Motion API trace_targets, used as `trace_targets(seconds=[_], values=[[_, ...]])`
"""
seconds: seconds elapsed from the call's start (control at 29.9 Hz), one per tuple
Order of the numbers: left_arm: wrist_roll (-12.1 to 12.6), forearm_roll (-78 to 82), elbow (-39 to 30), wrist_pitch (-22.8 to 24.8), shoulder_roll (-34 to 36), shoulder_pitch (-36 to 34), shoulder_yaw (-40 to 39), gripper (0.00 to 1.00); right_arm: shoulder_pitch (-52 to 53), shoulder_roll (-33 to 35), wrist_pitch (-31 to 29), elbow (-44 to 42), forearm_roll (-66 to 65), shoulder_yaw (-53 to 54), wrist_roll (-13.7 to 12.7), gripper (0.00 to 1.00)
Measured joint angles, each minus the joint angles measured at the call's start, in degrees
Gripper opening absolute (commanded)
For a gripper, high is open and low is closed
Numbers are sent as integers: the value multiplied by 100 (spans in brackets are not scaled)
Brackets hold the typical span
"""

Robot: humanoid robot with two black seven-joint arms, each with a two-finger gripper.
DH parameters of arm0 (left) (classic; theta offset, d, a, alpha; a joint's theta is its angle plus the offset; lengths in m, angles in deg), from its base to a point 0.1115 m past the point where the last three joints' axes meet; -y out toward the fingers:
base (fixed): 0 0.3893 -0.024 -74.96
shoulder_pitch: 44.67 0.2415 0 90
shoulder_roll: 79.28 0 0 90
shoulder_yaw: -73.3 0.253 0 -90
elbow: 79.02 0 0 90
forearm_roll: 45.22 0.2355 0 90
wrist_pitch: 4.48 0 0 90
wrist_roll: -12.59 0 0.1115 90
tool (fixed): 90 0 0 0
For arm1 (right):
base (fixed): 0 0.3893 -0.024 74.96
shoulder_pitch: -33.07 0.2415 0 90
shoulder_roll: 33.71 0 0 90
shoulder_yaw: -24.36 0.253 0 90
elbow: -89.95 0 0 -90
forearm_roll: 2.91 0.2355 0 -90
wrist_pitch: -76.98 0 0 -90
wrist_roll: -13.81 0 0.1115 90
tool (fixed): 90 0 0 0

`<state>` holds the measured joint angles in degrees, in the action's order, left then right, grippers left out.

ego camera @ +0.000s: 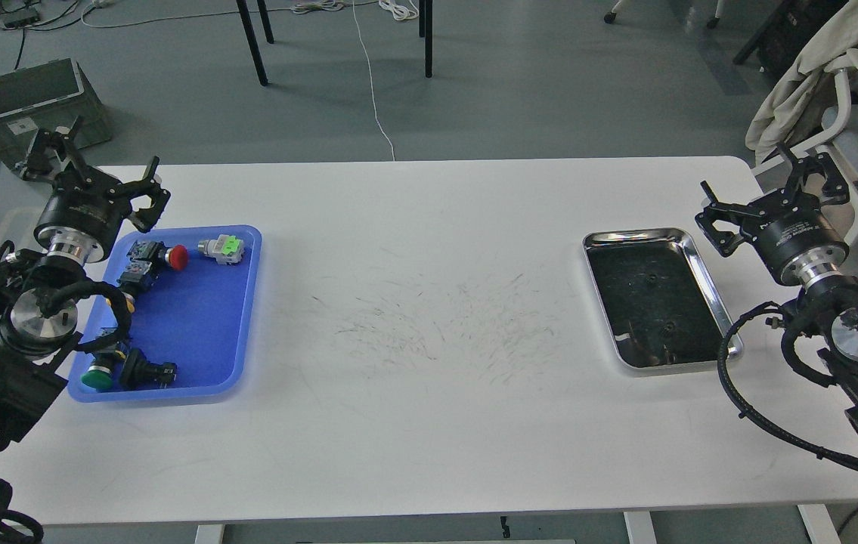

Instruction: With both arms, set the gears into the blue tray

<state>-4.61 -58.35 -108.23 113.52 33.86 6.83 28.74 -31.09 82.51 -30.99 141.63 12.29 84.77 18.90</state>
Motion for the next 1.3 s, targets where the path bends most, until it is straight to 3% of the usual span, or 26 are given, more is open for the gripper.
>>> trace_targets(seconds=[0.87,1.1,1.3], values=[[-126,135,-51,0,180,82,26,99,49,108,-13,87,-22,-158,-20,99],[-132,145,-51,0,183,96,36,99,151,461,-13,134,-42,-473,-5,99],[-118,211,-51,0,216,97,36,99,841,1096,3,288,-163,-1670,-30,99]])
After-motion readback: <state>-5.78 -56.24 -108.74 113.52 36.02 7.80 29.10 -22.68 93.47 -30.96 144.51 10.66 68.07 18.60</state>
